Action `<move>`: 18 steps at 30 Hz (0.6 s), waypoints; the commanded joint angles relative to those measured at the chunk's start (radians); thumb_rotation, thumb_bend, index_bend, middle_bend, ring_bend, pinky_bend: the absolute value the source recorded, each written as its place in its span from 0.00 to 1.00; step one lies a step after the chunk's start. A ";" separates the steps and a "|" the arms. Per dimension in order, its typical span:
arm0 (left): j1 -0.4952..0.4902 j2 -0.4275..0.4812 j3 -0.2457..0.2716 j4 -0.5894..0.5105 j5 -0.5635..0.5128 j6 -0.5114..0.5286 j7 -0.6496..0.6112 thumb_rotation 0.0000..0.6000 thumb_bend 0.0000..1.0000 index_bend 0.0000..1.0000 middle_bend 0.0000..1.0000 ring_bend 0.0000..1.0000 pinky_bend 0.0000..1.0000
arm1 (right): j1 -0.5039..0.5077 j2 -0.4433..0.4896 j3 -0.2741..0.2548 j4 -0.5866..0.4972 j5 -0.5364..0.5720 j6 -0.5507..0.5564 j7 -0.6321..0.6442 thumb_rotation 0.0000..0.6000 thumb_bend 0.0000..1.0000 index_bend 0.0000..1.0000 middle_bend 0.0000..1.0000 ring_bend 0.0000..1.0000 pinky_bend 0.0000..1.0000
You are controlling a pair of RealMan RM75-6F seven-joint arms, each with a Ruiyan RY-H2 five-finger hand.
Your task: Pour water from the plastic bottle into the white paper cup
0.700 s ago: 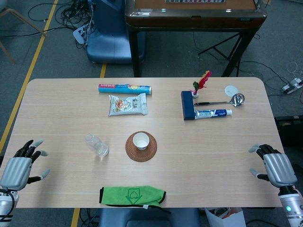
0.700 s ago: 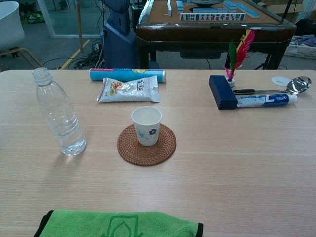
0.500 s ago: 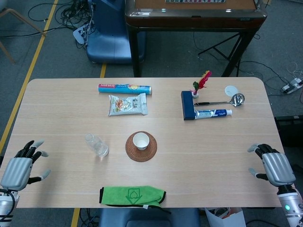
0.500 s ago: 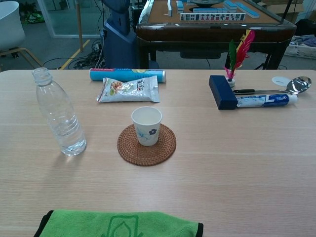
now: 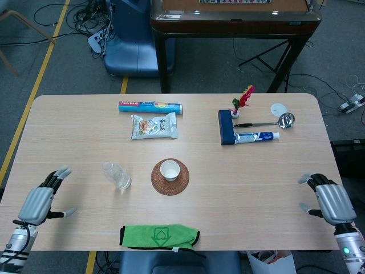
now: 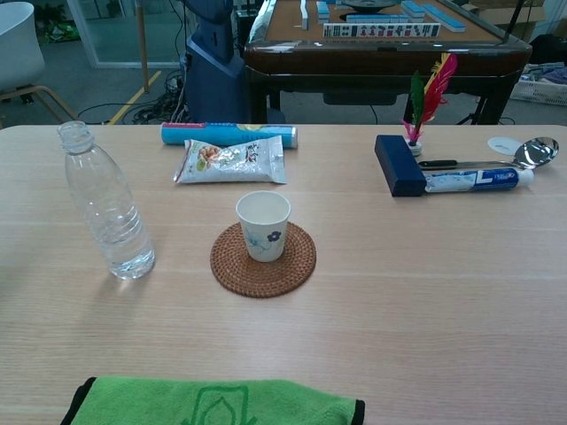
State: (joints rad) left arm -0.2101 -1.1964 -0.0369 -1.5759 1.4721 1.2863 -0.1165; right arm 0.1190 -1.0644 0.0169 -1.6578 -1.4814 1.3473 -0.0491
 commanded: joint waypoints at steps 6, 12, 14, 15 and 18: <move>-0.059 -0.035 -0.021 0.049 -0.059 -0.127 -0.196 1.00 0.03 0.00 0.00 0.06 0.29 | -0.007 0.001 -0.003 -0.003 0.000 0.009 -0.007 1.00 0.16 0.35 0.28 0.23 0.45; -0.102 -0.047 -0.011 0.066 -0.058 -0.209 -0.242 1.00 0.02 0.00 0.00 0.03 0.28 | -0.009 0.001 -0.004 -0.003 0.002 0.011 -0.009 1.00 0.16 0.35 0.28 0.23 0.45; -0.113 -0.059 -0.014 0.073 -0.059 -0.220 -0.237 1.00 0.02 0.00 0.00 0.03 0.28 | -0.009 0.002 -0.004 -0.003 0.002 0.011 -0.007 1.00 0.16 0.35 0.28 0.23 0.45; -0.118 -0.067 -0.016 0.078 -0.060 -0.224 -0.234 1.00 0.02 0.00 0.00 0.03 0.28 | -0.010 0.003 -0.004 -0.002 0.002 0.011 -0.005 1.00 0.16 0.35 0.28 0.23 0.45; -0.134 -0.083 -0.018 0.086 -0.060 -0.239 -0.230 1.00 0.02 0.00 0.00 0.03 0.27 | -0.010 0.005 -0.002 -0.001 0.005 0.011 0.000 1.00 0.16 0.35 0.28 0.23 0.45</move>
State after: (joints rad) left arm -0.3386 -1.2740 -0.0536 -1.4935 1.4120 1.0525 -0.3484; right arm 0.1092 -1.0594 0.0147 -1.6586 -1.4763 1.3583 -0.0495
